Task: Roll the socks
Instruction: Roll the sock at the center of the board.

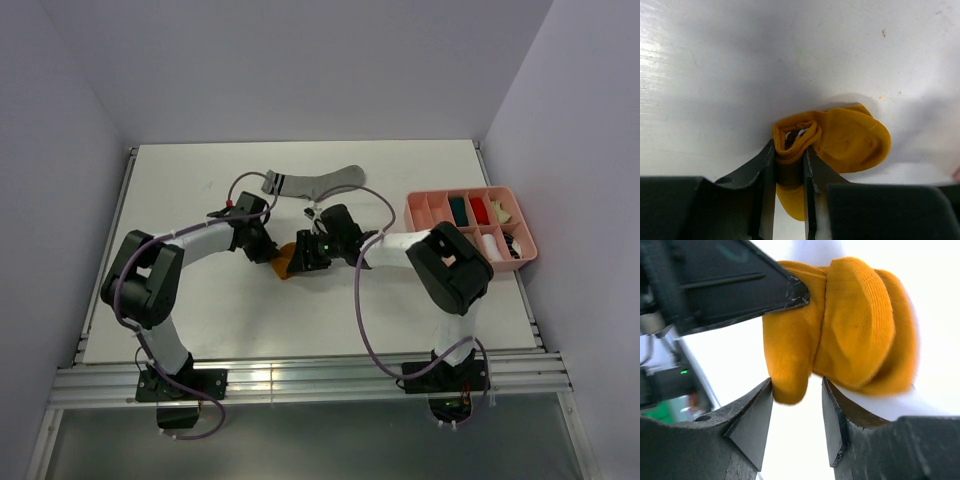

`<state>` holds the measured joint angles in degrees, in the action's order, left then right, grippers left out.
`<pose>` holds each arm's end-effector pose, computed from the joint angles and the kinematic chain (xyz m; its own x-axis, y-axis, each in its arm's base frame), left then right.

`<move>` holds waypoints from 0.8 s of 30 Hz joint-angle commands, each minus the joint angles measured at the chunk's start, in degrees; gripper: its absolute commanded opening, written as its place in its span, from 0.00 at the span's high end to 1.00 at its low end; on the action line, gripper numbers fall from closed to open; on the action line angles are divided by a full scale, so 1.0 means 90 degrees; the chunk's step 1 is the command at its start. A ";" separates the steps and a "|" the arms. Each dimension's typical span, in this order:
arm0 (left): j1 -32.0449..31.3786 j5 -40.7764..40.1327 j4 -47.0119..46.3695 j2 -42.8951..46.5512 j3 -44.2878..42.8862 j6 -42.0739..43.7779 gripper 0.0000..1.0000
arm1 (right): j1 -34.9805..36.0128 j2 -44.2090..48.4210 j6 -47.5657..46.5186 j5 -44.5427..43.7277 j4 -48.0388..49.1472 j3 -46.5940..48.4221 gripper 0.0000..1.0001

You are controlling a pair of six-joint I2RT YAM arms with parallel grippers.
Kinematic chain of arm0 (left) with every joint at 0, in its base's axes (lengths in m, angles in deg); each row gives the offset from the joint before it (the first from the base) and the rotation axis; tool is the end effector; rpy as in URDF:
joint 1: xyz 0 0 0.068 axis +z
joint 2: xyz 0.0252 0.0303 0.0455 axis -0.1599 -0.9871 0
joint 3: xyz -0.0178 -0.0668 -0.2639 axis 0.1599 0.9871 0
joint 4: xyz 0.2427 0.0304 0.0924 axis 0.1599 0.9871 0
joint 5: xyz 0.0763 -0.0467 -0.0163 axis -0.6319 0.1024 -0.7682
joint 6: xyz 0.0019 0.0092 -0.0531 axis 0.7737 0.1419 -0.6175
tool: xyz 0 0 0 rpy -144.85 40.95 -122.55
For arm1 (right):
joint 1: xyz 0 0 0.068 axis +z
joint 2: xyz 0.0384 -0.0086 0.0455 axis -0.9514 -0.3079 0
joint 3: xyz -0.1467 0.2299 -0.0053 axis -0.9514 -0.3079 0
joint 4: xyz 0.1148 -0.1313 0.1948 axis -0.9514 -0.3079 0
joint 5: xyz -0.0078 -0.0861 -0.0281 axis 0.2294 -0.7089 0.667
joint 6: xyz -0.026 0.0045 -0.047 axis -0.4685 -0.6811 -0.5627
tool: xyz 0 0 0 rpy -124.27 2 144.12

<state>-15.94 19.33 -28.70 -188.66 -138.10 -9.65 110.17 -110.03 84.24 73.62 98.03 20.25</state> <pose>0.3058 -0.1462 0.1544 -0.8247 -0.5223 -0.2169 -0.4012 0.8106 -0.4266 0.2877 0.2499 0.1370 -0.8828 -0.1116 -0.4563 -0.4359 0.5566 0.7072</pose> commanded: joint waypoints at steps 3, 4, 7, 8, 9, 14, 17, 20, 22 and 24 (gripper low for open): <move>-0.0281 -0.1668 0.2632 -0.0843 -0.0759 0.1023 0.99 | 0.0384 0.1256 -0.0975 -0.2425 -0.0436 -0.0360 0.48; -0.0321 -0.1736 0.2731 -0.0902 -0.0886 0.1072 0.99 | 0.0472 0.1393 -0.1072 -0.2738 -0.0358 -0.0419 0.48; -0.0409 -0.1698 0.3004 -0.1117 -0.1267 0.1228 0.99 | 0.0989 0.1950 -0.1550 -0.3987 -0.0153 -0.0586 0.44; -0.0438 -0.1659 0.3044 -0.1195 -0.1384 0.1286 0.99 | 0.1155 0.2077 -0.1813 -0.4474 -0.0152 -0.0576 0.44; -0.0458 -0.1601 0.3064 -0.1224 -0.1433 0.1316 0.99 | 0.1475 0.2098 -0.1931 -0.4711 -0.0191 -0.0470 0.44; -0.0526 -0.1454 0.3220 -0.1449 -0.1668 0.1433 0.99 | 0.2366 0.1679 -0.2450 -0.5650 -0.0220 -0.0167 0.43; -0.0546 -0.1347 0.3269 -0.1508 -0.1766 0.1463 0.99 | 0.2738 0.1337 -0.2567 -0.6012 -0.0182 0.0000 0.43; -0.0585 -0.1327 0.3279 -0.1518 -0.1824 0.1492 0.99 | 0.2904 0.1015 -0.2528 -0.6285 -0.0162 0.0165 0.43; -0.0595 -0.1298 0.3298 -0.1518 -0.1834 0.1511 0.99 | 0.2924 0.0810 -0.2470 -0.6567 -0.0181 0.0224 0.43; -0.0604 -0.1317 0.3337 -0.1518 -0.1844 0.1531 0.99 | 0.2914 0.0721 -0.2479 -0.6598 -0.0182 0.0283 0.43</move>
<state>-20.99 10.87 -7.50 -198.60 -156.94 1.19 136.56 -102.67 62.79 20.16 95.10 19.81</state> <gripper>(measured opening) 0.258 0.569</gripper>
